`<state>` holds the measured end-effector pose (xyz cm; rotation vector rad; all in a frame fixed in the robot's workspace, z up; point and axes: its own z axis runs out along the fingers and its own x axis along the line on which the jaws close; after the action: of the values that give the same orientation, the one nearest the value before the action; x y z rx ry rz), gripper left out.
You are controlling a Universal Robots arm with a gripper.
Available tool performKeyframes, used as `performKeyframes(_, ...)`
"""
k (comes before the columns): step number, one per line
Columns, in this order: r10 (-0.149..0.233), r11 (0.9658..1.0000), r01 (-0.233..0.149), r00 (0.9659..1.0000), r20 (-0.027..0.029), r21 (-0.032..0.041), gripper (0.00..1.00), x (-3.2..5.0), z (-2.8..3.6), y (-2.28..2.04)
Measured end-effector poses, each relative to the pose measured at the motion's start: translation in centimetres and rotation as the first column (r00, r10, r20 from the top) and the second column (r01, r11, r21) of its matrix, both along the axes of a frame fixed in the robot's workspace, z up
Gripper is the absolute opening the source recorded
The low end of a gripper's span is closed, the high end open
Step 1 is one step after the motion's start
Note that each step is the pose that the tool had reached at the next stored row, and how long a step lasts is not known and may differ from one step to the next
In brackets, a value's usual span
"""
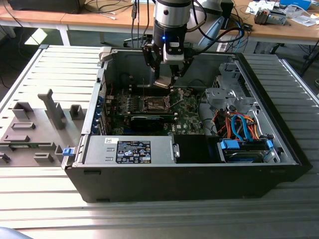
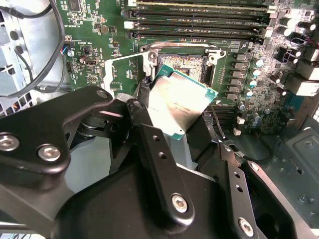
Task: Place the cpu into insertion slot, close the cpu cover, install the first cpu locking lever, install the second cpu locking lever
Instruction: 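Place the cpu into insertion slot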
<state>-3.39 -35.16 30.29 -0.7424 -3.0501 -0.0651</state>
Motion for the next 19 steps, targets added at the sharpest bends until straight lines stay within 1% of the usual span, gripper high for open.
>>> performKeyframes(19,-0.011,0.9999,0.011,0.9999,0.0,-0.0001,0.54,0.0,0.0,0.0)
